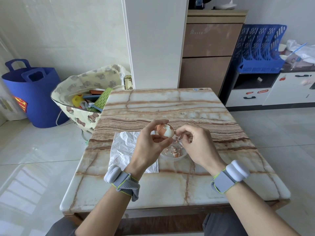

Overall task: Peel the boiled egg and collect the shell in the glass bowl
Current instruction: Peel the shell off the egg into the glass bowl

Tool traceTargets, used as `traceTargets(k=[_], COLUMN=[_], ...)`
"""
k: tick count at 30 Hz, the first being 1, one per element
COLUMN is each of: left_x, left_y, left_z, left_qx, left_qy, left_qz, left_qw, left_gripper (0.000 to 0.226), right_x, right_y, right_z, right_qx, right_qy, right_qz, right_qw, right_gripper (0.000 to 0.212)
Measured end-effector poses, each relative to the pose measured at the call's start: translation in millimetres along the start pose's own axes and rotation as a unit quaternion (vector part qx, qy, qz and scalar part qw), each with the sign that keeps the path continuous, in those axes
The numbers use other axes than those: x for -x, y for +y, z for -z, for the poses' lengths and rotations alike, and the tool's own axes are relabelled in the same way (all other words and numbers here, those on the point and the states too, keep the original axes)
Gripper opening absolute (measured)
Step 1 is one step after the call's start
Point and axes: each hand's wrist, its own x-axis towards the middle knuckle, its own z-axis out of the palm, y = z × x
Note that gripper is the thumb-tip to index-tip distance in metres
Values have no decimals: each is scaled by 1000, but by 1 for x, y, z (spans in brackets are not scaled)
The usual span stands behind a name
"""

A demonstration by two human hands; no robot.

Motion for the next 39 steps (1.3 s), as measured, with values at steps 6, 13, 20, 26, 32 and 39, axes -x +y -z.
traceTargets(k=[6,13,20,26,32,39], left_x=[0,0,0,1,2,3], left_y=[-1,-3,-3,-3,-3,-1], left_z=[2,3,2,0,-1,-2], left_qx=[-1,-2,4,10,7,10], left_qy=[5,3,-3,-11,-27,-16], left_qz=[0,-6,-3,-2,7,13], left_qw=[1000,1000,1000,1000,1000,1000], left_gripper=[50,51,52,54,55,54], right_x=[1,0,0,-1,-1,-2], right_y=[-1,0,-10,-17,-15,-12], right_z=[1,1,5,5,5,4], right_qx=[-23,-16,-77,-111,-96,-67], right_qy=[-16,-26,35,24,22,31], right_qz=[-6,-2,26,29,32,56], right_qw=[1000,1000,996,993,995,996], right_gripper=[21,17,8,16,9,7])
